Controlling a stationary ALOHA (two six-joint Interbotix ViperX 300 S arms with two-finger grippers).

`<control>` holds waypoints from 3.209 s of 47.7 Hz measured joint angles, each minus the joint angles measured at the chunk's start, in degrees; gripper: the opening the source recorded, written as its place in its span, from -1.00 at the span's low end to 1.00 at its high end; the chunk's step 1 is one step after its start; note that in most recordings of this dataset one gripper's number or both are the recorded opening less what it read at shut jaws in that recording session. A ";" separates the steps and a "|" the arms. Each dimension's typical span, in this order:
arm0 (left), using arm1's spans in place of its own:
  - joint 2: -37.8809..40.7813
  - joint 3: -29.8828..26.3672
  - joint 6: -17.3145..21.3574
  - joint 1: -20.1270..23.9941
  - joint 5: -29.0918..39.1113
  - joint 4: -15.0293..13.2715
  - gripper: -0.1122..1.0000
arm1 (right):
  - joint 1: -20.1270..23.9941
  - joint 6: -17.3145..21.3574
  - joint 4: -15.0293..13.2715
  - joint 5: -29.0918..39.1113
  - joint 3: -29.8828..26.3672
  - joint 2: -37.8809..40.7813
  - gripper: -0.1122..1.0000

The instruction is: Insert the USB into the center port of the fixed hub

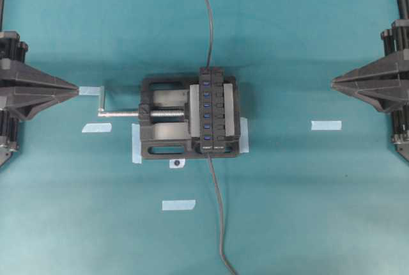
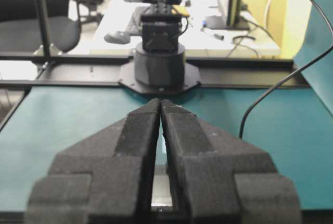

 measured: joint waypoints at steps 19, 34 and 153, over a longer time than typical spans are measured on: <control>3.78 0.35 -1.85 0.00 0.00 0.26 -0.80 | -1.14 6.86 2.46 2.02 5.36 -3.69 -0.73; 6.06 0.00 -1.93 0.00 4.92 0.26 -0.80 | -5.54 6.94 1.67 16.79 2.46 -3.25 -0.73; 7.03 -2.37 -1.93 0.09 19.86 0.35 -0.80 | -10.63 6.77 -17.75 35.95 -33.05 51.15 -0.73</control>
